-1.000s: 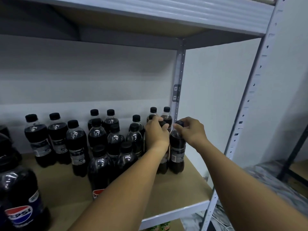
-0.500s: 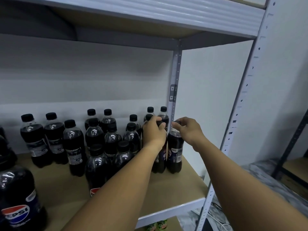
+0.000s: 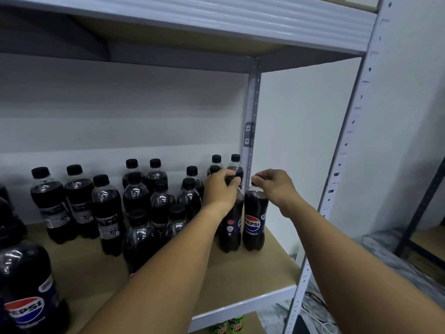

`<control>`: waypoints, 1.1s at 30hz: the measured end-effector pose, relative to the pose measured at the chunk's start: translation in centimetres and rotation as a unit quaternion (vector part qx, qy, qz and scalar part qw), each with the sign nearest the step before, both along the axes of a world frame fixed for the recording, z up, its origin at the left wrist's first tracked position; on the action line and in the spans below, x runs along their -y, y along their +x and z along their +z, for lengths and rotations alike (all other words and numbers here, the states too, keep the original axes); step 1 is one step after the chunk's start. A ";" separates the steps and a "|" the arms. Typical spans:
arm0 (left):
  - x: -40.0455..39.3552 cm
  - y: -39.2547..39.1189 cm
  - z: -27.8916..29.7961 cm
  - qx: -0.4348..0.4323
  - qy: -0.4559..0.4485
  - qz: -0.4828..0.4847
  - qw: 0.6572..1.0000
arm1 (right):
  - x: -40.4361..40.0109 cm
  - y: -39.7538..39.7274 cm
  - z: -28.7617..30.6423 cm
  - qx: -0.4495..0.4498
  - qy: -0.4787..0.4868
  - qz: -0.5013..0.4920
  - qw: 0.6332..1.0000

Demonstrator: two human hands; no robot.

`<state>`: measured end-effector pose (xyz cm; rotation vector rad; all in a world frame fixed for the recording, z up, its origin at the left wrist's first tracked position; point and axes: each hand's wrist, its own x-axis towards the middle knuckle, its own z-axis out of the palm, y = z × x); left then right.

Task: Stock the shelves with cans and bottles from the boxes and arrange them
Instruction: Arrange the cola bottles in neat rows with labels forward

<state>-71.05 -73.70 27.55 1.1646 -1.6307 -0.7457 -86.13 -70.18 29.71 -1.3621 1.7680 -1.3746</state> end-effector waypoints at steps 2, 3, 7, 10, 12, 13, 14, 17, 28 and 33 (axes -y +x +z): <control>-0.1 0.1 0.1 -0.025 0.013 -0.007 1.000 | -0.2 0.0 0.1 0.003 0.000 0.005 1.000; -0.2 0.1 0.1 -0.047 0.023 -0.009 0.999 | -0.2 -0.1 0.1 0.006 -0.003 0.004 1.000; -0.5 -0.1 -0.4 -0.091 0.028 0.018 0.995 | -0.4 0.0 -0.1 -0.025 0.004 -0.010 1.000; -0.6 -0.5 -0.8 -0.100 0.021 0.043 0.994 | -0.4 -0.1 -0.3 -0.040 0.002 -0.019 0.999; -0.6 -0.5 -0.8 -0.071 0.020 0.037 0.997 | -0.4 -0.4 -0.3 -0.035 0.006 0.007 0.999; -0.5 -0.5 -0.8 -0.054 0.019 0.031 0.998 | -0.5 -0.5 -0.2 -0.029 0.010 0.019 0.999; -0.5 -0.5 -0.8 -0.045 0.020 0.024 0.999 | -0.6 -0.5 -0.2 -0.021 0.012 0.028 0.999; -0.7 -0.5 -1.1 -0.049 0.021 0.015 0.998 | -0.9 -0.2 -0.2 -0.012 0.014 0.031 0.999; -1.5 -0.6 -1.7 -0.018 -0.004 0.028 0.999 | -1.2 -0.1 -0.7 -0.075 0.010 0.032 0.997; -3.1 -0.4 -2.3 -0.024 -0.022 0.026 0.999 | -2.5 0.2 -0.7 -0.080 0.011 0.037 0.996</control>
